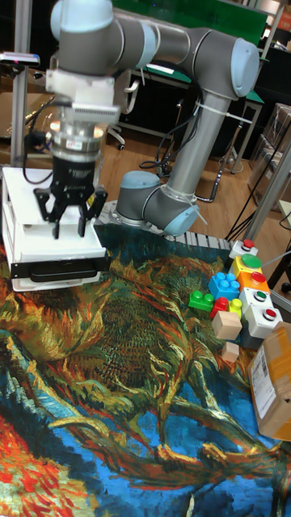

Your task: Put things in the drawer

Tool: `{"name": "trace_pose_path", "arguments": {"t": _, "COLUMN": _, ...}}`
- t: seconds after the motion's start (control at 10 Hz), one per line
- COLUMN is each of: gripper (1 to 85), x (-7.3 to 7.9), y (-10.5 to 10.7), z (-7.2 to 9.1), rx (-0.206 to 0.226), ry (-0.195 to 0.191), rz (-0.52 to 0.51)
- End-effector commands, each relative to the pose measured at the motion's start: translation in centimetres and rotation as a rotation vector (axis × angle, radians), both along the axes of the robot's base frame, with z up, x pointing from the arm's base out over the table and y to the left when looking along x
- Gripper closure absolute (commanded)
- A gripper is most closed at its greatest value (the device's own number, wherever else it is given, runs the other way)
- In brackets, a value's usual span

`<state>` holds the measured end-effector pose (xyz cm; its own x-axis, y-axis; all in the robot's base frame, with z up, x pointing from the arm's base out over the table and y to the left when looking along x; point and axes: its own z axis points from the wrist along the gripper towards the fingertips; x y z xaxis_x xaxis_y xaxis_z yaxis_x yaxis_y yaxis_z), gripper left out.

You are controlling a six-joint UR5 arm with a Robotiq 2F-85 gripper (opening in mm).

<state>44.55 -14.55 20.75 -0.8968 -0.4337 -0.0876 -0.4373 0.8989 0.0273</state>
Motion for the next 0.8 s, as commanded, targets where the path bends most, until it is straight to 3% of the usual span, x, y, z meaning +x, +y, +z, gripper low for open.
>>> {"name": "trace_pose_path", "arguments": {"t": 0.0, "gripper": 84.3, "x": 2.3, "y": 1.0, "z": 1.5, "rx": -0.011, "ry": -0.011, "rz": -0.020}}
{"name": "trace_pose_path", "arguments": {"t": 0.1, "gripper": 84.3, "x": 3.6, "y": 2.2, "z": 0.9, "rx": 0.013, "ry": -0.014, "rz": -0.034}}
{"name": "trace_pose_path", "arguments": {"t": 0.3, "gripper": 84.3, "x": 5.2, "y": 3.3, "z": 0.3, "rx": 0.020, "ry": -0.025, "rz": -0.055}}
{"name": "trace_pose_path", "arguments": {"t": 0.5, "gripper": 84.3, "x": 5.4, "y": 2.9, "z": 0.7, "rx": -0.001, "ry": -0.034, "rz": -0.077}}
{"name": "trace_pose_path", "arguments": {"t": 0.7, "gripper": 84.3, "x": 6.0, "y": 3.0, "z": 0.8, "rx": 0.005, "ry": -0.058, "rz": -0.079}}
